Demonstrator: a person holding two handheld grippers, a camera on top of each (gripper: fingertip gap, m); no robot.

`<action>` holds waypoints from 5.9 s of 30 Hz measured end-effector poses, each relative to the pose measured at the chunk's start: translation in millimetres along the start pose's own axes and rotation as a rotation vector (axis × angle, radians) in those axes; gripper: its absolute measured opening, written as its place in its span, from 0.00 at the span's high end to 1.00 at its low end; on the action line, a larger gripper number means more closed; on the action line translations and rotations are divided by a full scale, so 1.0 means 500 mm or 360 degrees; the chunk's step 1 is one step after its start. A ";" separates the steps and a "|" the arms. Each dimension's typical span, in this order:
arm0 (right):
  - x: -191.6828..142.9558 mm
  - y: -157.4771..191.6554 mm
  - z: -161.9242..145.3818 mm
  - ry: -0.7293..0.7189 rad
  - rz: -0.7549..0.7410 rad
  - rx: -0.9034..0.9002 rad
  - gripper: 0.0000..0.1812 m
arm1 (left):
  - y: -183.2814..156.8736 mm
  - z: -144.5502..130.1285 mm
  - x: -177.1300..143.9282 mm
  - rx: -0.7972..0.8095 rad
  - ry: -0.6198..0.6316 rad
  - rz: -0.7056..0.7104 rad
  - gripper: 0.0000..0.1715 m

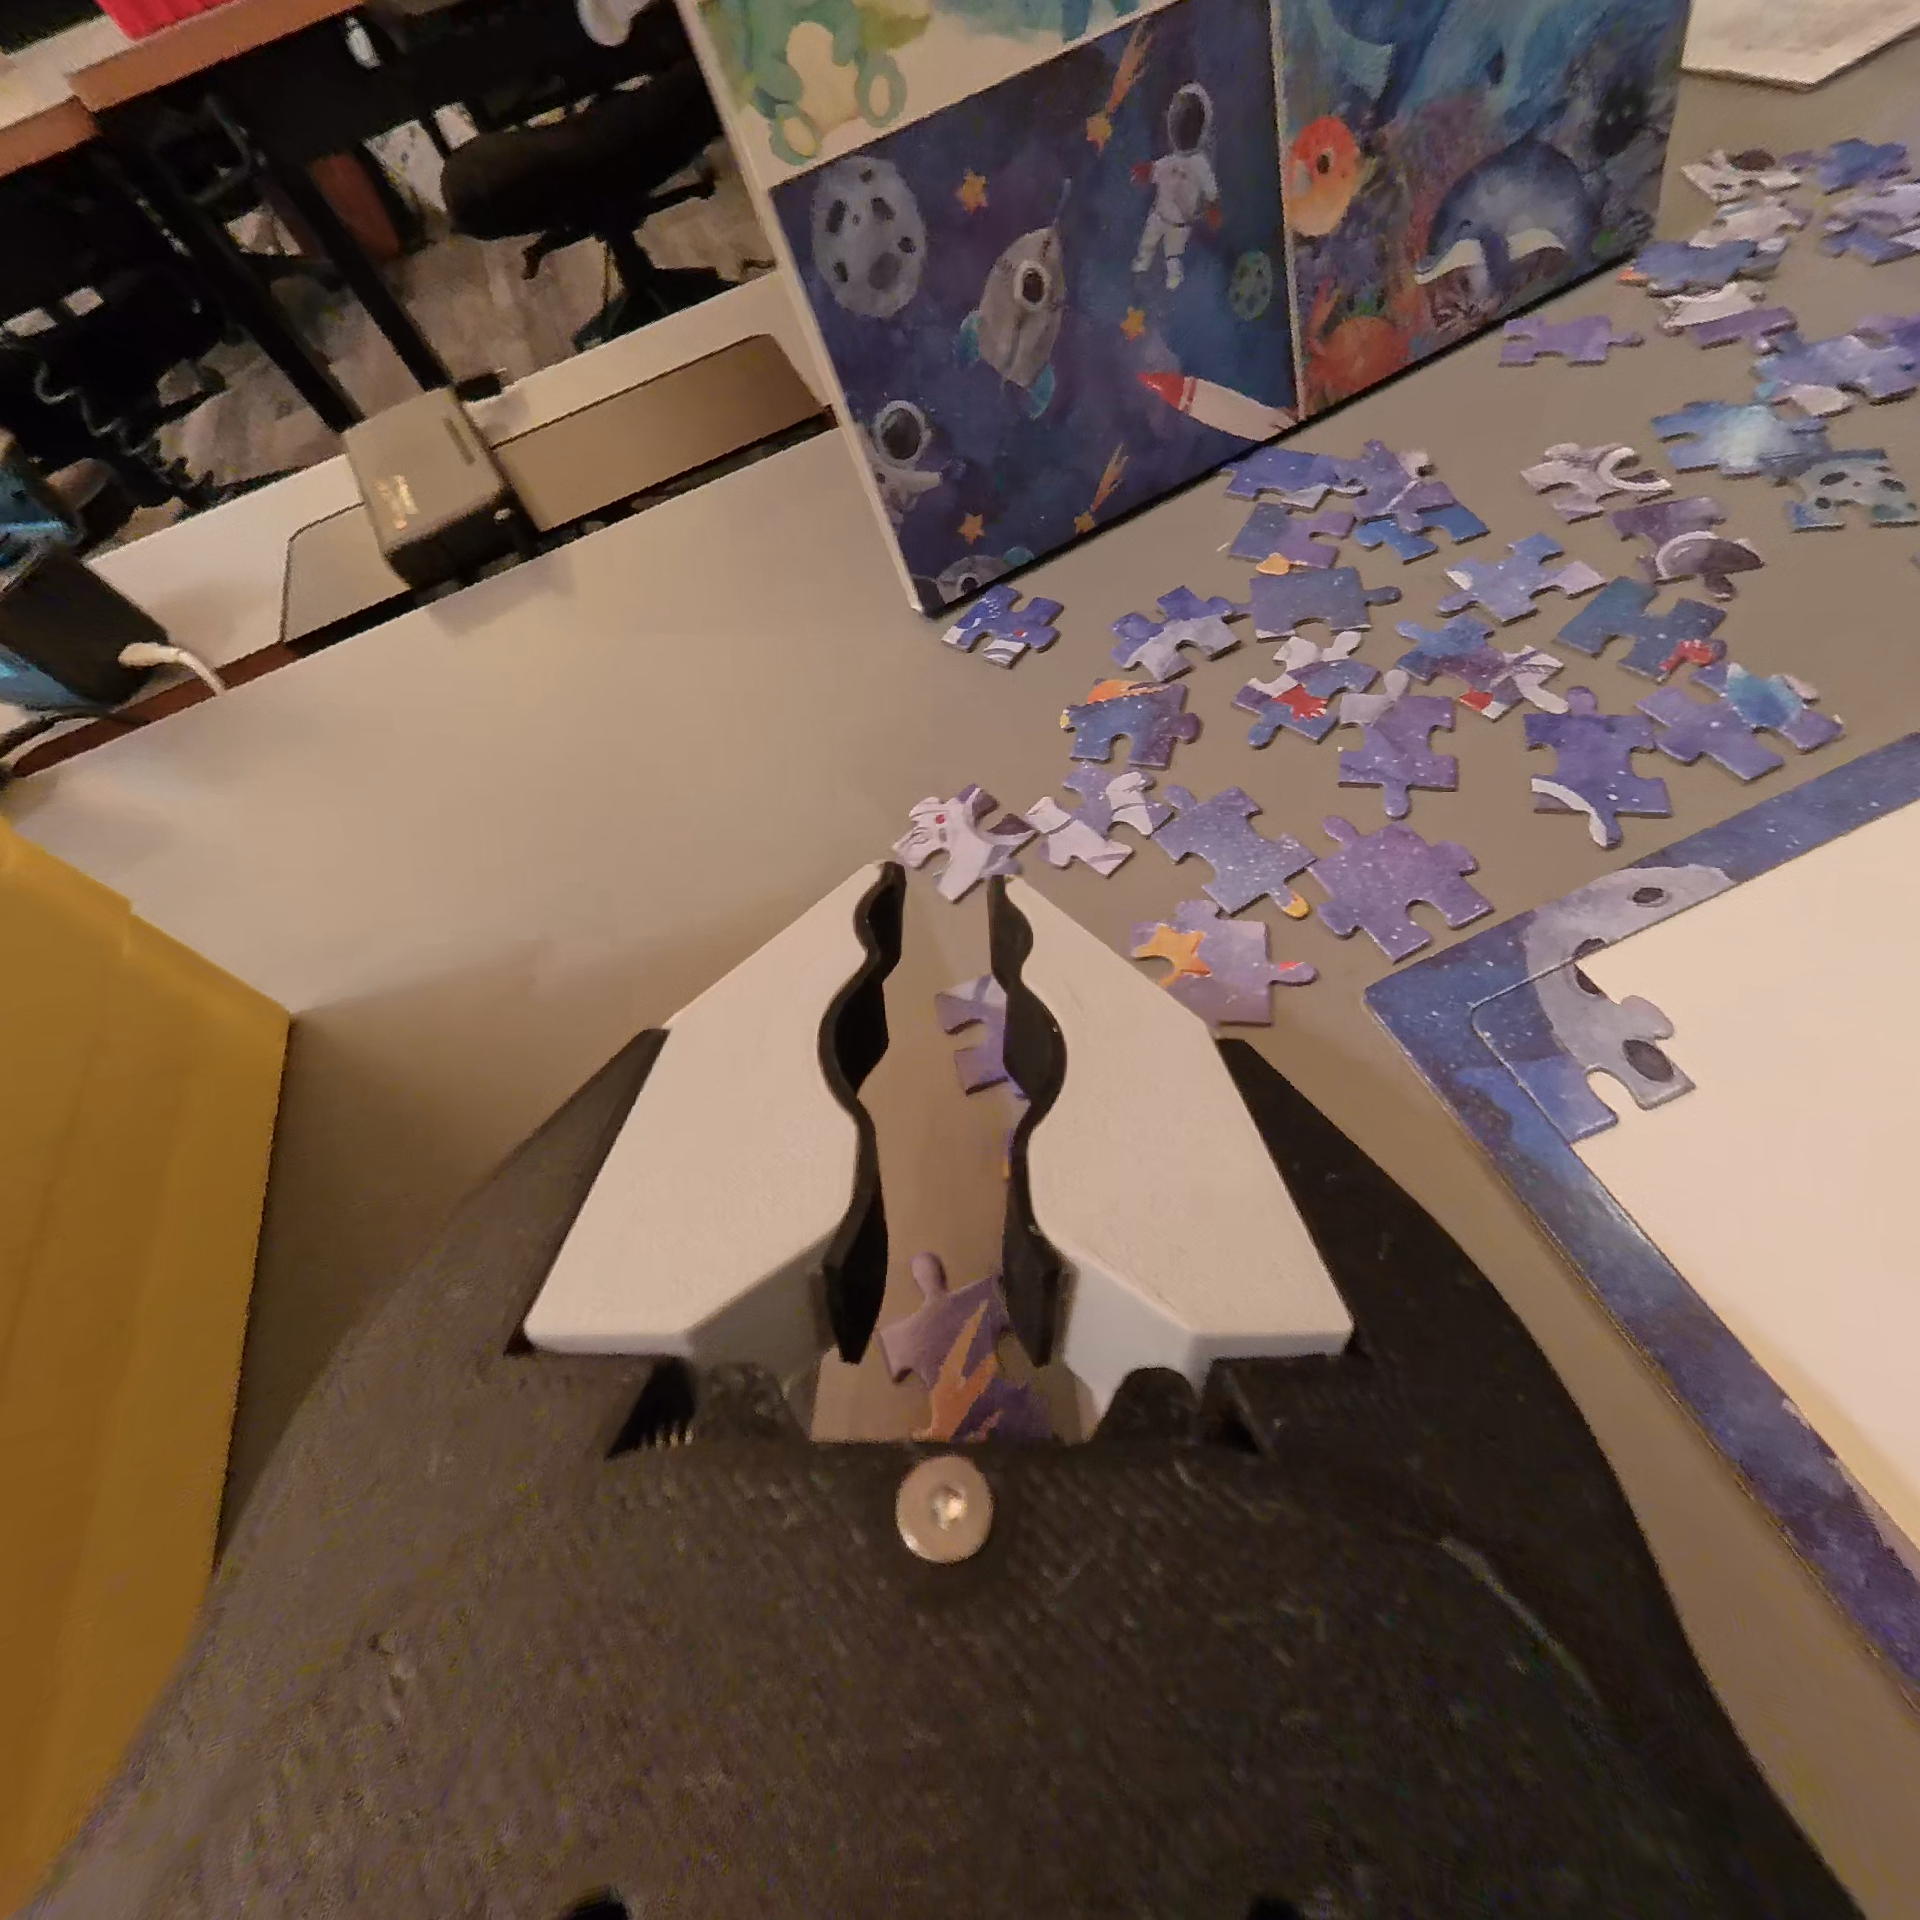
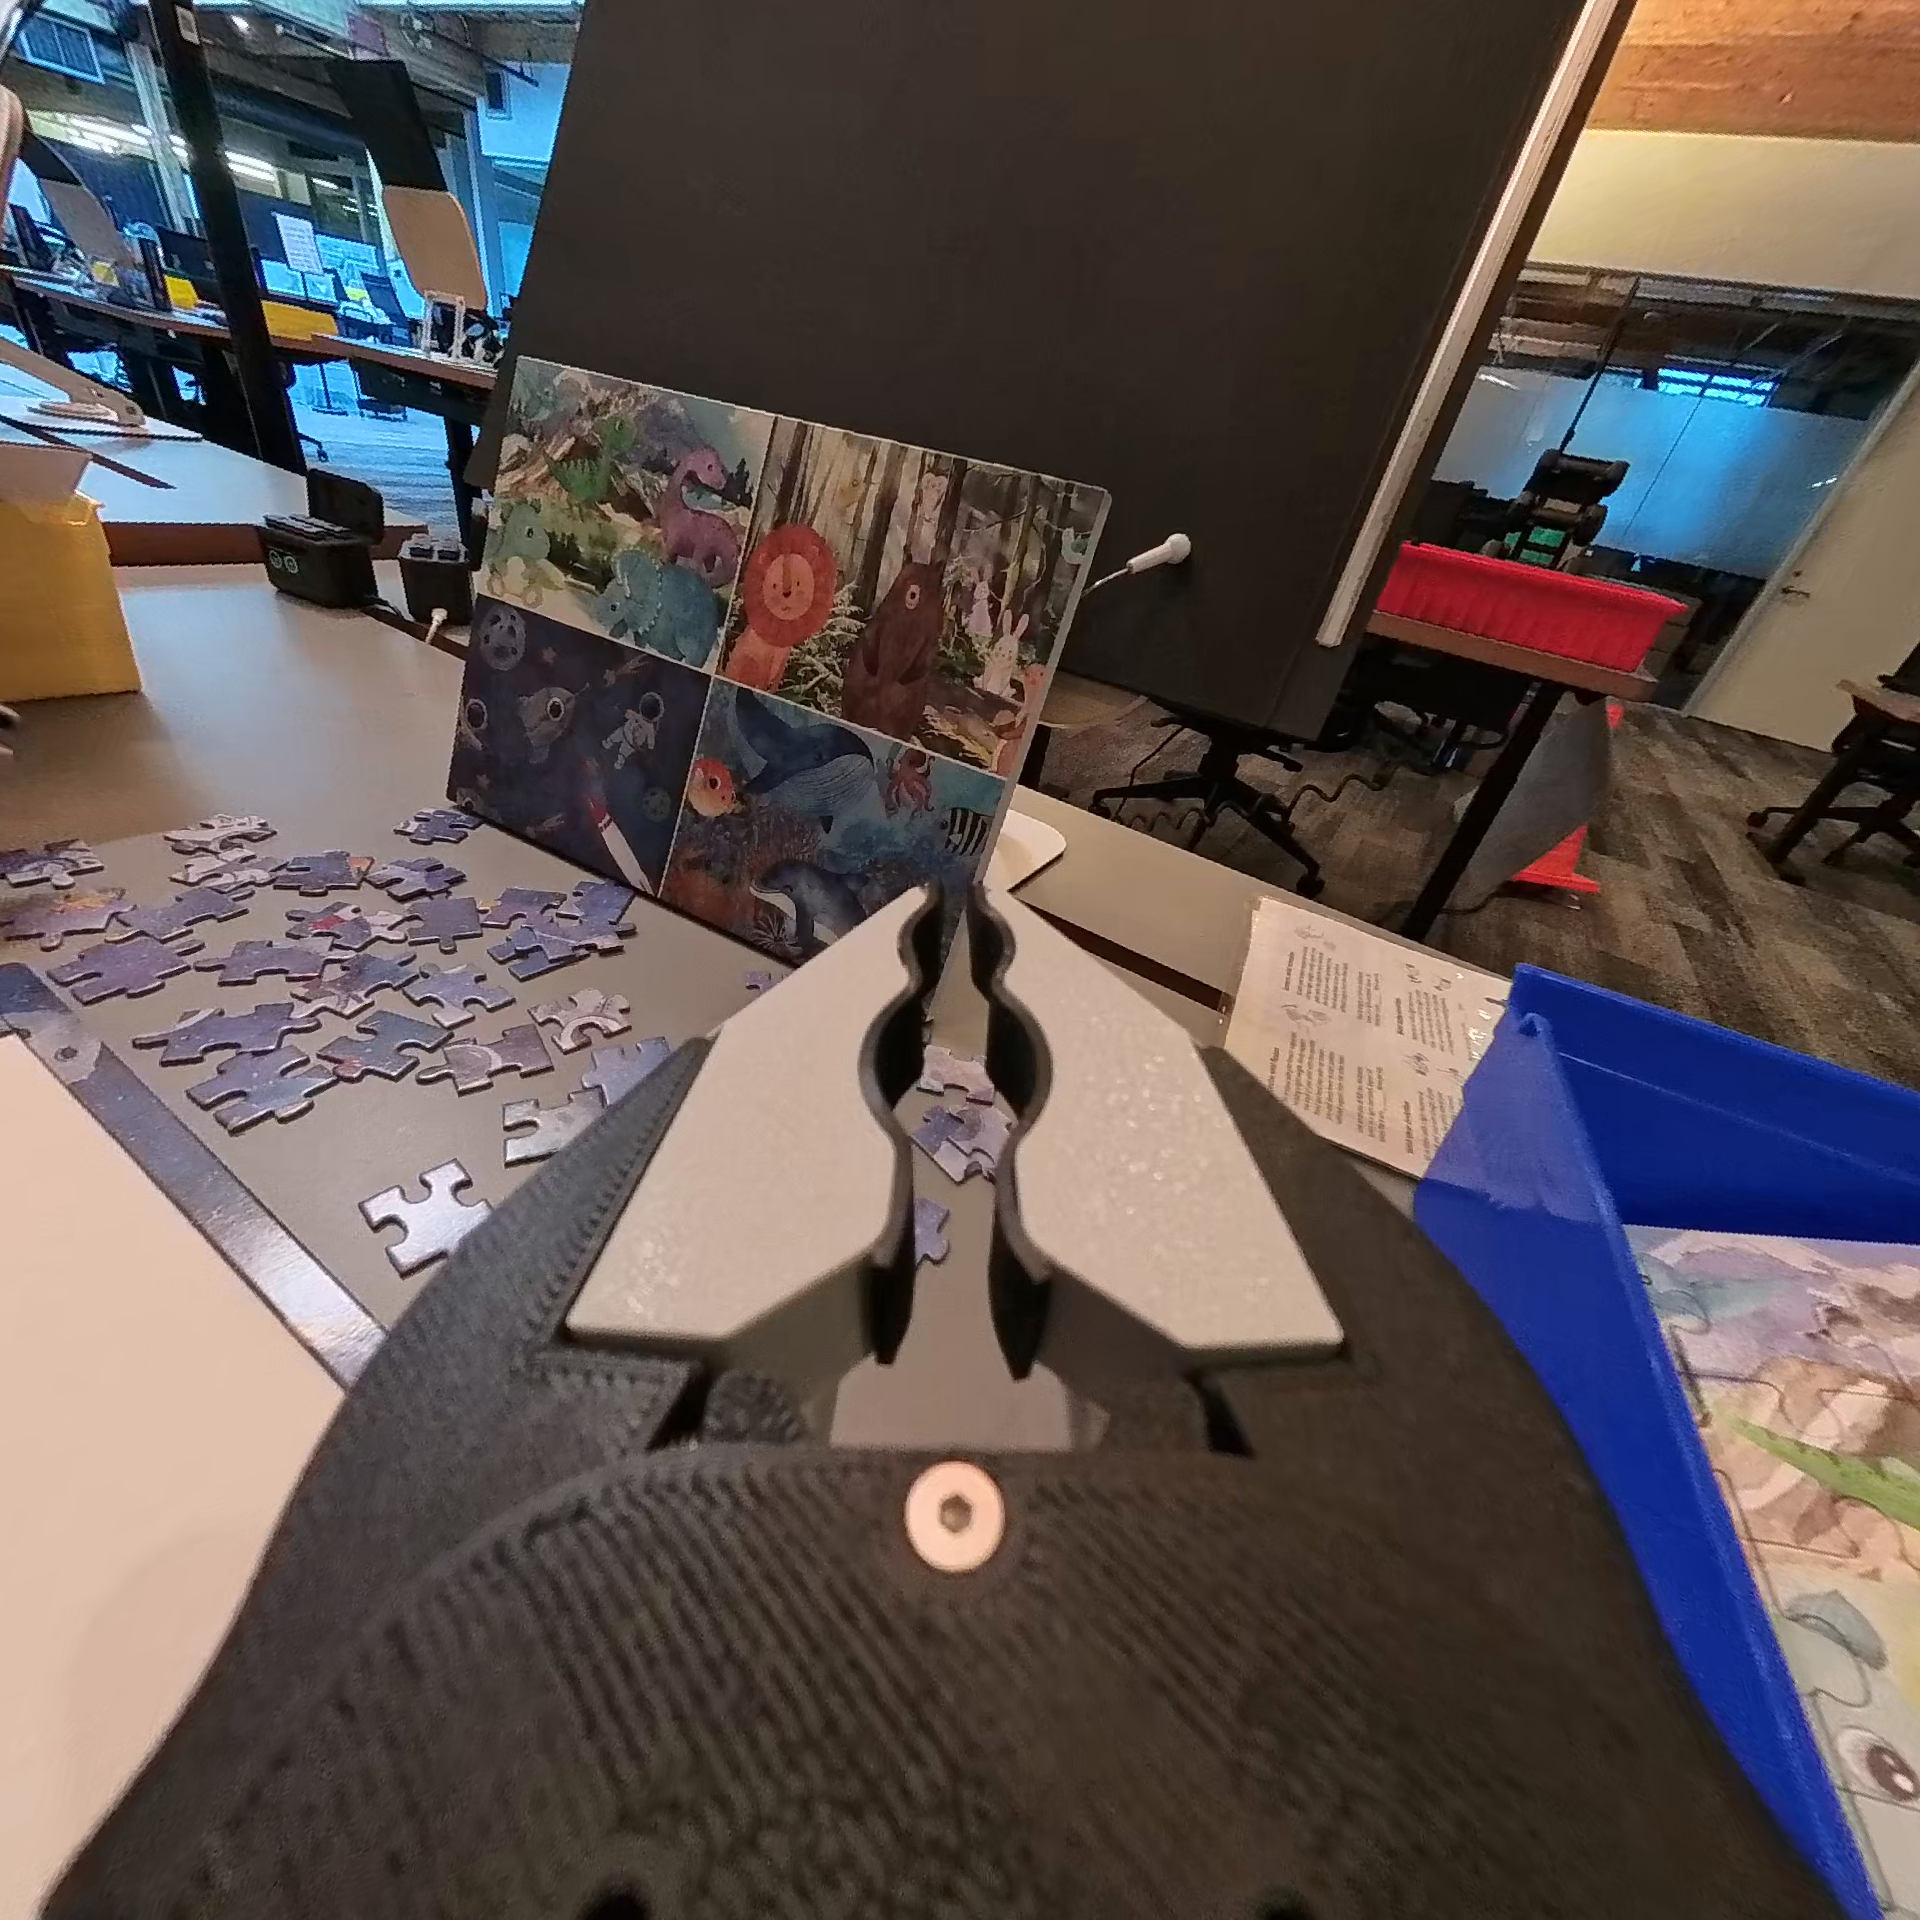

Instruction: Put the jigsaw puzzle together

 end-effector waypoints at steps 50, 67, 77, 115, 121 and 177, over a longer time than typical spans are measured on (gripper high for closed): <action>-0.002 -0.004 0.002 -0.0022 -0.0009 0.0017 0.99 | 0.042 0.002 -0.025 -0.0043 -0.0074 0.0150 0.92; -0.015 -0.023 0.024 -0.0103 -0.0062 0.0053 0.99 | 0.030 0.003 -0.019 -0.0008 -0.0065 0.0112 0.91; -0.025 -0.040 0.036 -0.0156 -0.0085 0.0124 0.99 | 0.027 0.003 -0.016 0.0000 -0.0057 0.0101 0.91; 0.178 -0.014 -0.258 0.1160 0.0045 0.0314 0.71 | 0.024 0.004 -0.015 0.0000 -0.0067 0.0087 0.90; 0.177 -0.015 -0.268 0.1196 0.0036 0.0204 0.80 | 0.022 0.004 -0.012 0.0005 -0.0058 0.0083 0.90; 0.109 0.116 -0.116 0.0639 0.0622 -0.0009 0.95 | 0.008 0.010 -0.009 0.0011 -0.0087 0.0019 0.90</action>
Point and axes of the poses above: each gripper's, where its closed fingertips meet, x out along the fingers, z out of its top, y = z × x across the jaws, the point moved 3 cm from there along -x, back along the fingers, and after that the axes turned 11 degrees about -z, right-handed, at the moved point
